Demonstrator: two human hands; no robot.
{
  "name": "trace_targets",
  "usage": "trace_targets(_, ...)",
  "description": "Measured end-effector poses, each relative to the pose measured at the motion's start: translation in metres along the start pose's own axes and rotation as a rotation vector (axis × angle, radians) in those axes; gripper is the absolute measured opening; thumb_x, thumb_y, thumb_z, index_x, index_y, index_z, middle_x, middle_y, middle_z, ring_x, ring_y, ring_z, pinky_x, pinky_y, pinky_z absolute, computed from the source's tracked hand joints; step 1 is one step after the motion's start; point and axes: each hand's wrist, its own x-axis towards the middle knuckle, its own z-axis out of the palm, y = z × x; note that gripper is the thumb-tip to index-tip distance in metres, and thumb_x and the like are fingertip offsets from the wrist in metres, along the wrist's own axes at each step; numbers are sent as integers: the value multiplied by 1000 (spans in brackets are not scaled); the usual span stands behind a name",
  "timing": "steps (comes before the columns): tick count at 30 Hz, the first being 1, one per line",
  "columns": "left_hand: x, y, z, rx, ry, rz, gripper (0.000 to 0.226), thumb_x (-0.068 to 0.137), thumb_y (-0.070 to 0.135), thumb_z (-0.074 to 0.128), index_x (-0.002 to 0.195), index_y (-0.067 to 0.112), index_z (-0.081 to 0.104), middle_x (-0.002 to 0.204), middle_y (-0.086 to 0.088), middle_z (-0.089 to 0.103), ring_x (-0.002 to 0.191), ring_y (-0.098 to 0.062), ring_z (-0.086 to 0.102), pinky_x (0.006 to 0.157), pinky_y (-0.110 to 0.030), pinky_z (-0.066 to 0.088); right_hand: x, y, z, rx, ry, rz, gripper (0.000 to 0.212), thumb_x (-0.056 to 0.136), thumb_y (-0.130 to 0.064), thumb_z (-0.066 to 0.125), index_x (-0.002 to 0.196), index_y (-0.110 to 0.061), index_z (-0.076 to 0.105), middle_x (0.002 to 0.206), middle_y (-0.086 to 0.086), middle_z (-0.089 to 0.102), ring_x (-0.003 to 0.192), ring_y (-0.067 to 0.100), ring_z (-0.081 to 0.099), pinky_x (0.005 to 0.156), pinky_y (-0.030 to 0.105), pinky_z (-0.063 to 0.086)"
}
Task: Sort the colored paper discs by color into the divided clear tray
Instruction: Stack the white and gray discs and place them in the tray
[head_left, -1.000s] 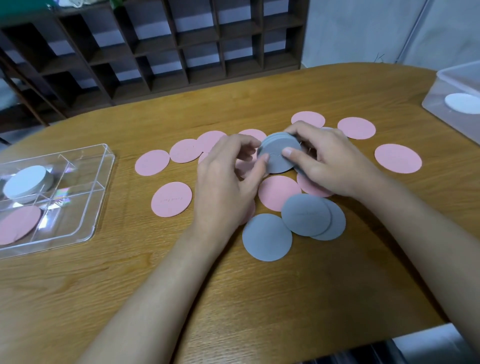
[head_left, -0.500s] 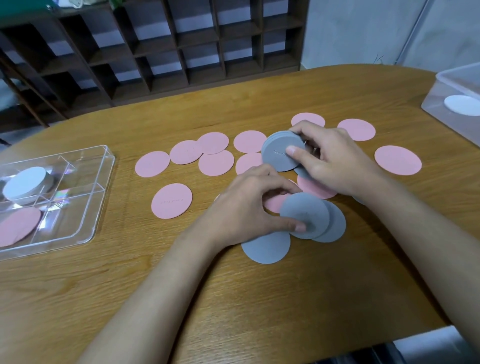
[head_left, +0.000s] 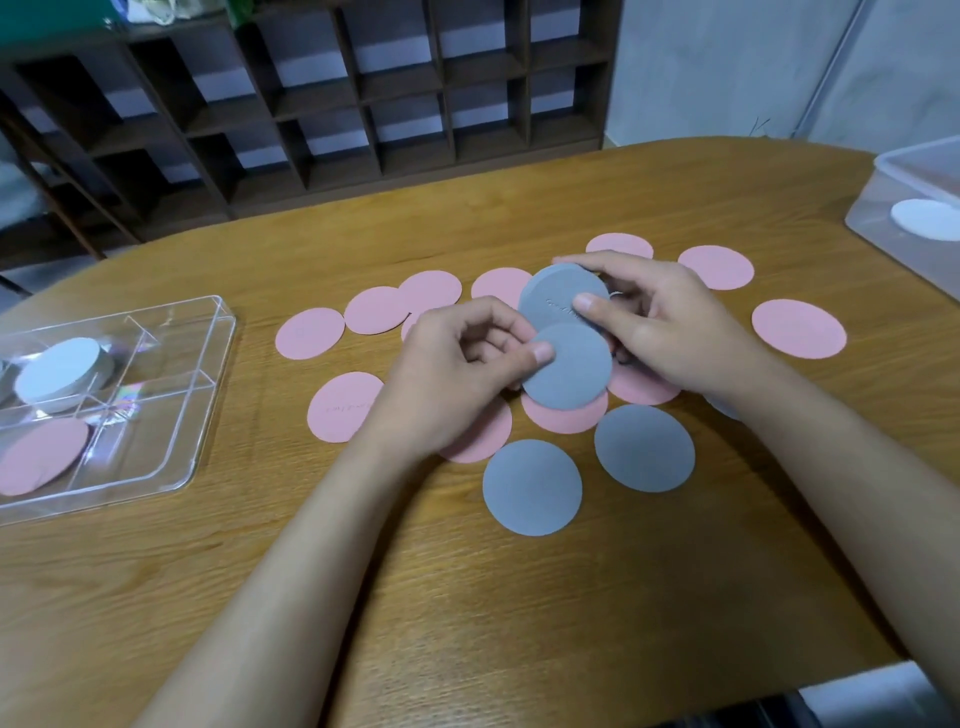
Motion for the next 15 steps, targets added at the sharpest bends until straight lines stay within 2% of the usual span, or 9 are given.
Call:
trace_targets(2, 1, -1, -1, 13, 78, -2, 13, 90, 14, 82, 92, 6, 71, 74, -15, 71, 62, -22, 66, 69, -39, 57, 0, -1, 1, 16, -20, 19, 36, 106, -16, 56, 140, -27, 63, 85, 11, 70, 68, 26, 65, 63, 30, 56)
trace_targets(5, 1, -2, 0, 59, 176, -8, 13, 90, 17, 81, 91, 10, 71, 73, -11, 74, 67, -33, 71, 72, -45, 60, -1, -4, 1, 22, -52, 49, 37, 109, -17, 48, 141, -30, 62, 75, 11, 64, 72, 32, 63, 70, 35, 57)
trace_targets(8, -1, -1, 2, 78, 260, -5, 14, 90, 17, 82, 95, 11, 70, 72, -7, 74, 66, -23, 75, 71, -38, 62, 0, -4, 1, 5, -71, 62, 38, 111, -21, 42, 140, -35, 62, 72, 9, 65, 71, 35, 64, 74, 39, 56)
trace_targets(10, -2, -1, 4, 82, 296, 12, 19, 90, 16, 81, 105, 13, 70, 73, -5, 75, 66, -16, 77, 72, -34, 63, -1, -4, 2, -4, -83, 47, 39, 111, -23, 40, 142, -36, 60, 73, 8, 66, 72, 34, 64, 76, 41, 56)
trace_targets(12, -4, 0, 6, 133, 310, 39, 25, 91, 18, 81, 114, 16, 73, 73, -2, 76, 68, -11, 77, 75, -31, 63, -3, -6, 4, -44, -92, 37, 41, 111, -25, 38, 144, -40, 58, 77, 6, 66, 74, 26, 64, 78, 39, 55)
trace_targets(15, -6, 2, 10, 225, 322, 72, 20, 91, 20, 80, 111, 19, 80, 71, 1, 77, 67, -8, 76, 77, -33, 62, -7, -12, 8, -200, -104, -11, 42, 112, -28, 38, 151, -37, 50, 94, -13, 62, 84, 4, 59, 76, 20, 46)
